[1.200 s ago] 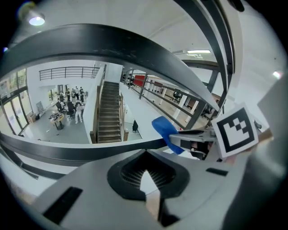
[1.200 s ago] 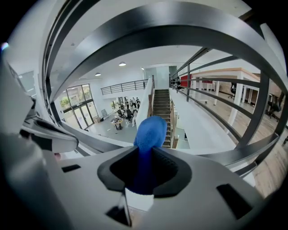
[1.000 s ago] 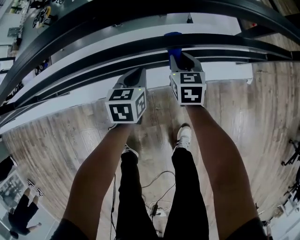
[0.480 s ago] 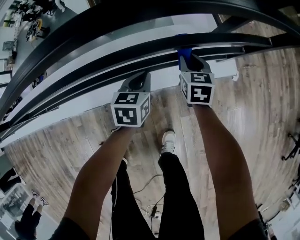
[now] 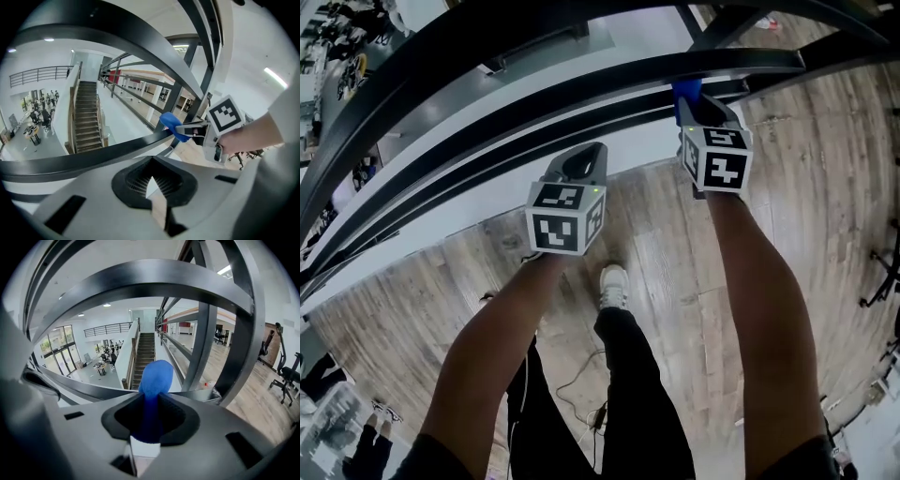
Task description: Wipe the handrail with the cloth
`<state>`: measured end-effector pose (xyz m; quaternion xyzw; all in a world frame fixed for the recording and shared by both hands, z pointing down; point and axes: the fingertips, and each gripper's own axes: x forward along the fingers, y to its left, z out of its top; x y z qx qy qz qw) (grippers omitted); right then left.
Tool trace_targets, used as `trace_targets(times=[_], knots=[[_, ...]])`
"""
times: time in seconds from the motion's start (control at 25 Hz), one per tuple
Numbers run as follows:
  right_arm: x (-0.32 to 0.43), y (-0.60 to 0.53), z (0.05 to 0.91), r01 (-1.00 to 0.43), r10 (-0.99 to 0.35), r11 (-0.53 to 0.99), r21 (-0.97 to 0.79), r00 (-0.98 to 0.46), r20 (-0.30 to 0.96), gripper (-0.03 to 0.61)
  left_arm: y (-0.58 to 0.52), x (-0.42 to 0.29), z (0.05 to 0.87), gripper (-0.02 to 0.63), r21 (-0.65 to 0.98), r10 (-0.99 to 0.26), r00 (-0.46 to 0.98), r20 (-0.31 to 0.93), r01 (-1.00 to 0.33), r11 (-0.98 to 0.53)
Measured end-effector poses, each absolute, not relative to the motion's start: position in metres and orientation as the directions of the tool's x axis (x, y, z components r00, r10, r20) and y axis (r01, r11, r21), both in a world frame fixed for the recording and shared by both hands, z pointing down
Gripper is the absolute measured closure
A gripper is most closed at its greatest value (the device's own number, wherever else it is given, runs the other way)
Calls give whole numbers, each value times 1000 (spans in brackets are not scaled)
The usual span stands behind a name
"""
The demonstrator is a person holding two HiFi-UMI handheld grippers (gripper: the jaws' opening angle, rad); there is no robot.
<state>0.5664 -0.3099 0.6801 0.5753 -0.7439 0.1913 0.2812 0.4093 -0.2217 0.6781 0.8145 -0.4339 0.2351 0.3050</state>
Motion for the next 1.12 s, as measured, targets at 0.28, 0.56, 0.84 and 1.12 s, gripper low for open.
trace_targets(times=[0.28, 0.56, 0.84, 1.12], knots=[[629, -322, 682, -975, -736, 217, 52, -128, 665, 479, -216, 442, 681, 611, 301, -533, 536, 654, -832, -467], [654, -328, 679, -974, -746, 186, 127, -56, 664, 479, -211, 429, 675, 611, 282, -537, 533, 653, -830, -481], [587, -307, 671, -968, -788, 214, 127, -94, 609, 477, -196, 361, 681, 611, 288, -571, 493, 657, -863, -415], [425, -232, 684, -899, -742, 431, 81, -302, 598, 477, -140, 250, 704, 611, 303, -595, 440, 673, -897, -321]])
